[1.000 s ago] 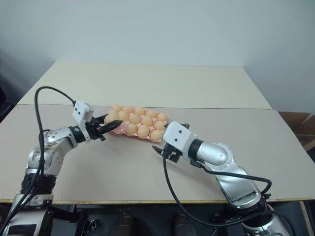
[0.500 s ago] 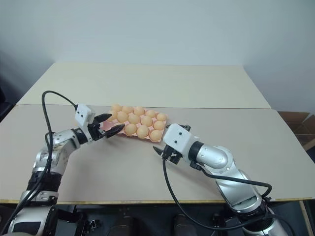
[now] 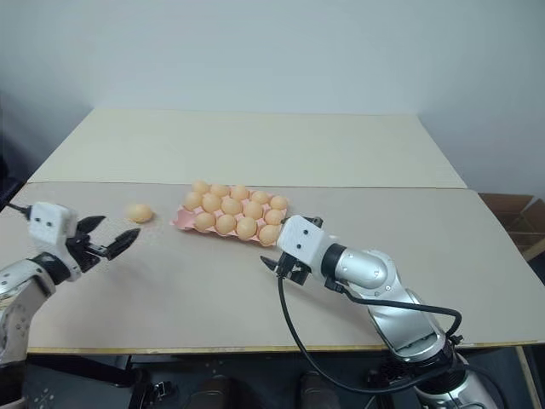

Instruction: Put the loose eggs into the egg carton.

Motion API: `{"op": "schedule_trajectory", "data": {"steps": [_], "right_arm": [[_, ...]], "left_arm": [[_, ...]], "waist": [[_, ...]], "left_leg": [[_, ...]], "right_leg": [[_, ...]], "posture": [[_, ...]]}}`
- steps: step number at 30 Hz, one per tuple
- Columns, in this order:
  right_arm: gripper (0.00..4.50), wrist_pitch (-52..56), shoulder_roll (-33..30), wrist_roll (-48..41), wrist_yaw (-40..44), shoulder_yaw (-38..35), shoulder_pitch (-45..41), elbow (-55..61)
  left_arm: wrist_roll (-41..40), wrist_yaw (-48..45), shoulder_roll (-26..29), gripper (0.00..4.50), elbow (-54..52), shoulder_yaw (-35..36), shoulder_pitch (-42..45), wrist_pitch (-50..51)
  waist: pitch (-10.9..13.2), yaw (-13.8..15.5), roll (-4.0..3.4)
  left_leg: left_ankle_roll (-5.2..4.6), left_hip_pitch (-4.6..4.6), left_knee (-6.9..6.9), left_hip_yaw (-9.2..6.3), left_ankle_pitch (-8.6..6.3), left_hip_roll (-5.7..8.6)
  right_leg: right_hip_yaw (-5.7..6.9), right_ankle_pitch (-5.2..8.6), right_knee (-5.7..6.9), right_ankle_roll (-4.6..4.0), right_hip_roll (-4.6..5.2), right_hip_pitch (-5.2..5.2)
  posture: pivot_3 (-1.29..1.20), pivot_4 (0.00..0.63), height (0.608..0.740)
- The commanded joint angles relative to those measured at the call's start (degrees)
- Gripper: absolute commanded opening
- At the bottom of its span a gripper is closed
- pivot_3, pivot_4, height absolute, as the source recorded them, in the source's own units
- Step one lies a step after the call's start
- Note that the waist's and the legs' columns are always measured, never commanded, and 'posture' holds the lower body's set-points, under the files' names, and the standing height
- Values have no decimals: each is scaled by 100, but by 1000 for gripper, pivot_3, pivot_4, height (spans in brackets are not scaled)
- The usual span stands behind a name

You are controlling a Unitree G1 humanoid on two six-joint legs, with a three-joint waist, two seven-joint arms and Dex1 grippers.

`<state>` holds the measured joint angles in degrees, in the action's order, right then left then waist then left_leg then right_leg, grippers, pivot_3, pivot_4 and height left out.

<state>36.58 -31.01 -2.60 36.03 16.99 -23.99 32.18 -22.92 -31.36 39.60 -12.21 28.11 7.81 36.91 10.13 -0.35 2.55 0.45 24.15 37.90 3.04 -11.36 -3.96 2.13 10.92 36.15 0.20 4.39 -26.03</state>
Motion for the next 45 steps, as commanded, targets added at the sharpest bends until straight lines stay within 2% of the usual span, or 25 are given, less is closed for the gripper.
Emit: {"op": "schedule_trajectory", "data": {"steps": [1, 10, 17, 30, 38, 45], "right_arm": [[4500, -204, 60, -69, 68, -64, -134, 5], [4500, -330, 122, -18, 187, -8, -191, -127], [4500, -270, 140, 8, 176, -29, -155, -65], [4500, -3, 65, 64, 51, -146, 2, 240], [4500, 265, 3, 60, -66, -162, 125, 500], [4500, 355, -21, 59, -102, -197, 165, 554]], "left_arm": [[-260, 303, 155, 4471, -621, 331, -96, 727], [-277, 723, 94, 4471, -923, 380, -171, 1192], [-69, 861, -3, 4471, -611, 88, 144, 747], [739, 924, -432, 4471, 2463, -1043, 2324, -990], [1153, 945, -615, 4471, 4188, -1455, 3070, -1737], [1220, 782, -722, 4471, 4951, -1502, 3255, -2064]], "waist": [[-2, -4, 4], [-3, 1, 5], [-3, 21, 6], [-7, 96, 11], [-7, 97, 12], [-7, 89, 12]], "left_leg": [[0, 1, 0, 0, 0, 0], [0, -1, 0, 1, 0, 0], [1, 1, 0, 1, 0, 1], [0, 2, 0, 3, 0, 4], [0, 4, 0, 3, 0, 4], [0, 4, 0, 4, 0, 4]], "right_leg": [[0, 0, -1, 0, 0, 0], [-1, 0, 0, -2, -1, -1], [0, -1, -1, -3, 0, -1], [0, -11, -2, -16, -1, 1], [1, -11, -2, -14, -1, 1], [2, -10, -2, -11, -1, 1]], "posture": [[0, 150, 740], [0, 150, 740], [0, 150, 740], [0, 150, 740], [0, 150, 740], [0, 150, 740]]}}
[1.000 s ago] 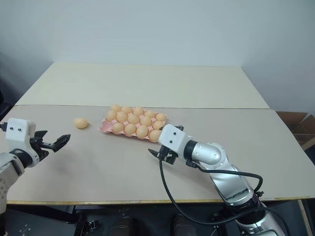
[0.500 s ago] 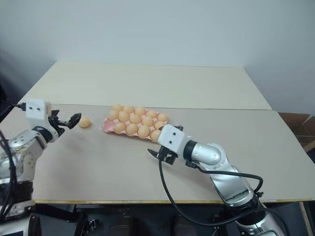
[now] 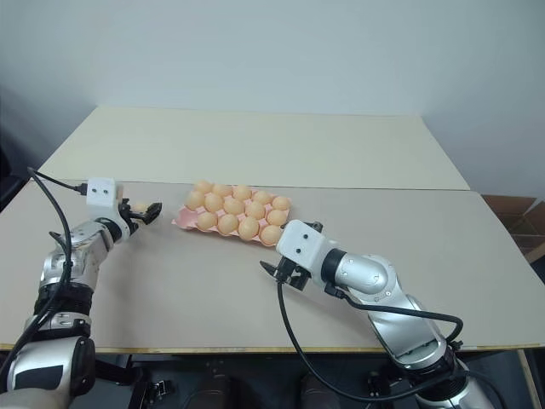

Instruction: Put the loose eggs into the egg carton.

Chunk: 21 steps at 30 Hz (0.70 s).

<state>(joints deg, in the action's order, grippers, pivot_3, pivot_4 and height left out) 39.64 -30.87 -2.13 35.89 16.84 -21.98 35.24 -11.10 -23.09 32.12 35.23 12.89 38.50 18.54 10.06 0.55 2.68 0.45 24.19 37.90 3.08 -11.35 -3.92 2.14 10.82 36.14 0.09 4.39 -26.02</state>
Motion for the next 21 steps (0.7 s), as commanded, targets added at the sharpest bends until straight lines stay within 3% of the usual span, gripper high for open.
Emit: {"op": "schedule_trajectory", "data": {"steps": [1, 3, 10, 17, 21], "right_arm": [[4500, 55, -37, 14, -94, -185, -34, 249], [4500, 56, -33, 13, -103, -185, -37, 246], [4500, -1, -19, 53, -143, -132, -58, 176], [4500, -62, -6, 45, -153, -124, -74, 98], [4500, -96, 0, 61, -159, -111, -84, 72]], "left_arm": [[42, -53, 25, 4471, 286, 24, 201, -264], [-4, -53, 18, 4291, 499, 77, 277, -278], [59, -61, 32, 2453, 924, 63, 413, -537], [313, 4, 65, 2193, 1031, -110, 429, -720], [225, -130, 80, 2193, 547, -39, 239, -725]], "waist": [[0, -3, 0], [0, 0, 0], [0, 3, 1], [-1, 3, 1], [0, -3, 1]], "left_leg": [[0, -1, 0, 0, 0, 0], [0, -1, 0, 0, 0, 0], [0, 2, 0, 0, 0, 1], [0, 0, 0, 0, 0, 1], [0, 1, 0, 0, 0, 1]], "right_leg": [[0, 0, 0, 1, 0, 0], [0, 1, 1, 3, 0, 0], [0, 0, -1, 1, 1, 0], [0, 1, 2, 3, 1, 0], [0, 0, 0, 1, 1, 0]], "posture": [[0, 150, 740], [0, 150, 740], [0, 150, 740], [0, 150, 740], [0, 150, 740]]}}
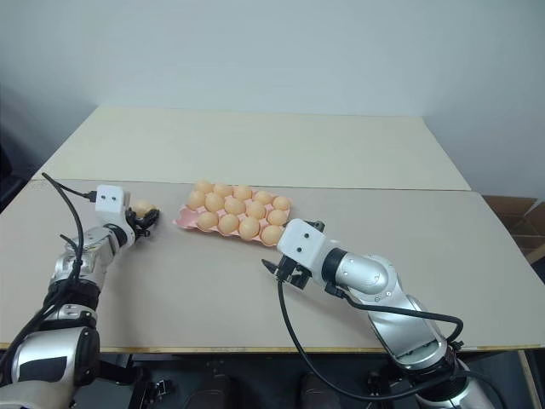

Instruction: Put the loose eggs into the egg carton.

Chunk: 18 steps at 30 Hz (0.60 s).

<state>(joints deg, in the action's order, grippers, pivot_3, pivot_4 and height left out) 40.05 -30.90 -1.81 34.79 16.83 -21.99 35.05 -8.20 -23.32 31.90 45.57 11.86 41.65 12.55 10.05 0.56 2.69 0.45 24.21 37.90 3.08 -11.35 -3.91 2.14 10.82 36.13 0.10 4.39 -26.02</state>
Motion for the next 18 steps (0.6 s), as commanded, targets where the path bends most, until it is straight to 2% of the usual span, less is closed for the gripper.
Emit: {"op": "schedule_trajectory", "data": {"steps": [1, 5, 11, 18], "right_arm": [[4500, -146, 2, 32, -52, -111, -80, 89], [4500, -179, -1, 50, -57, -118, -75, 71], [4500, -215, 23, 123, -98, -77, -31, 74], [4500, -212, 79, 185, -175, -33, 5, 97]], "left_arm": [[-127, -179, 116, 2193, -746, 94, -170, -66], [-457, -547, 133, 2193, -1801, 199, -549, 287], [-696, -1324, 232, 2193, -3263, -139, -1165, 630], [-573, -1463, 90, 2193, -3121, -390, -967, 577]], "waist": [[0, -8, 0], [0, -11, 0], [0, -11, 0], [0, 4, 0]], "left_leg": [[0, 0, 0, 0, 0, 0], [0, -1, 0, 0, 0, -1], [0, -2, 0, 0, 0, -1], [0, -3, 0, -1, 0, -1]], "right_leg": [[0, 0, 0, 0, 0, 0], [0, -1, 2, -2, 0, -1], [-1, -1, 1, -2, 0, 0], [-1, 4, 1, 7, -1, 1]], "posture": [[0, 150, 740], [0, 150, 740], [0, 150, 740], [0, 150, 740]]}}
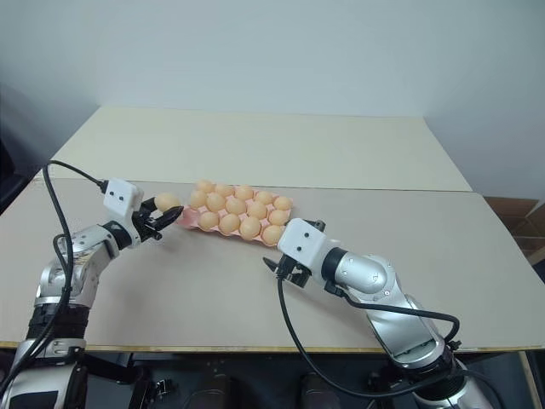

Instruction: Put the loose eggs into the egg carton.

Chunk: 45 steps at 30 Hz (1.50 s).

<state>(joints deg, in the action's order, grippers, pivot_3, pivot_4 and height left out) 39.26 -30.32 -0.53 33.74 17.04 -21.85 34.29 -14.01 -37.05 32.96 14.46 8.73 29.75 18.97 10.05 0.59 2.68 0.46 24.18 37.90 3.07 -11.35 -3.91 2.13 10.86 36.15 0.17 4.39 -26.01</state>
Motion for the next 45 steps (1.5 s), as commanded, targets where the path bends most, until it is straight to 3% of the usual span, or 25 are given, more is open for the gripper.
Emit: {"op": "schedule_trajectory", "data": {"steps": [1, 2, 9, 17, 26, 34, 40, 45], "right_arm": [[4500, -128, 20, 62, -76, -59, -2, 178], [4500, -120, 20, 71, -84, -64, 5, 184], [4500, -82, 1, 146, -125, -78, 79, 239], [4500, -107, 19, 148, -87, -97, 49, 190], [4500, 171, -160, -276, 224, -539, -17, 446], [4500, 489, -1299, -1540, 1331, -2086, 440, 698], [4500, 230, -1974, -1896, 1823, -2581, 732, 486], [4500, -68, -2304, -1964, 2083, -2800, 1027, 177]], "left_arm": [[-4, -134, -30, 2193, 38, -105, 276, -41], [-22, -195, -25, 2193, 76, -129, 318, 7], [26, -313, -5, 4467, 278, -206, 423, -15], [-269, -419, 110, 4467, -287, 127, 112, 101], [-1339, -1119, 1026, 4467, -2425, 1153, -1734, 918], [-1932, -1955, 1815, 4467, -3380, 2315, -3505, 1328], [-2329, -2209, 2202, 4467, -3747, 3073, -4149, 1952], [-2689, -2184, 2156, 4467, -4228, 3708, -4482, 2309]], "waist": [[0, 3, 0], [0, 3, 0], [0, -16, 0], [0, -25, 0], [1, -133, -2], [1, -64, -2], [2, -51, -4], [2, -38, -3]], "left_leg": [[0, 1, 0, 0, 0, 0], [0, 2, 0, 0, 0, 0], [0, 0, 0, 0, 0, 0], [0, 1, 0, 0, 0, -1], [0, -1, 0, -1, 0, -4], [2, 0, -1, 2, -2, -4], [3, -8, -3, 2, -2, -8], [5, -1, -3, 6, -4, -6]], "right_leg": [[0, 0, -1, 0, 0, 0], [0, 0, -1, 0, 0, 0], [0, 0, 0, 0, -1, -1], [-1, 0, -2, 0, -1, -1], [-3, 2, 1, 1, 1, -3], [-2, 22, -9, -24, 6, -4], [-1, 29, -7, -32, 4, -4], [-3, 30, -15, -31, 6, -7]], "posture": [[0, 150, 740], [0, 150, 740], [0, 150, 740], [0, 150, 740], [0, 150, 740], [0, 150, 740], [0, 150, 740], [0, 150, 740]]}}
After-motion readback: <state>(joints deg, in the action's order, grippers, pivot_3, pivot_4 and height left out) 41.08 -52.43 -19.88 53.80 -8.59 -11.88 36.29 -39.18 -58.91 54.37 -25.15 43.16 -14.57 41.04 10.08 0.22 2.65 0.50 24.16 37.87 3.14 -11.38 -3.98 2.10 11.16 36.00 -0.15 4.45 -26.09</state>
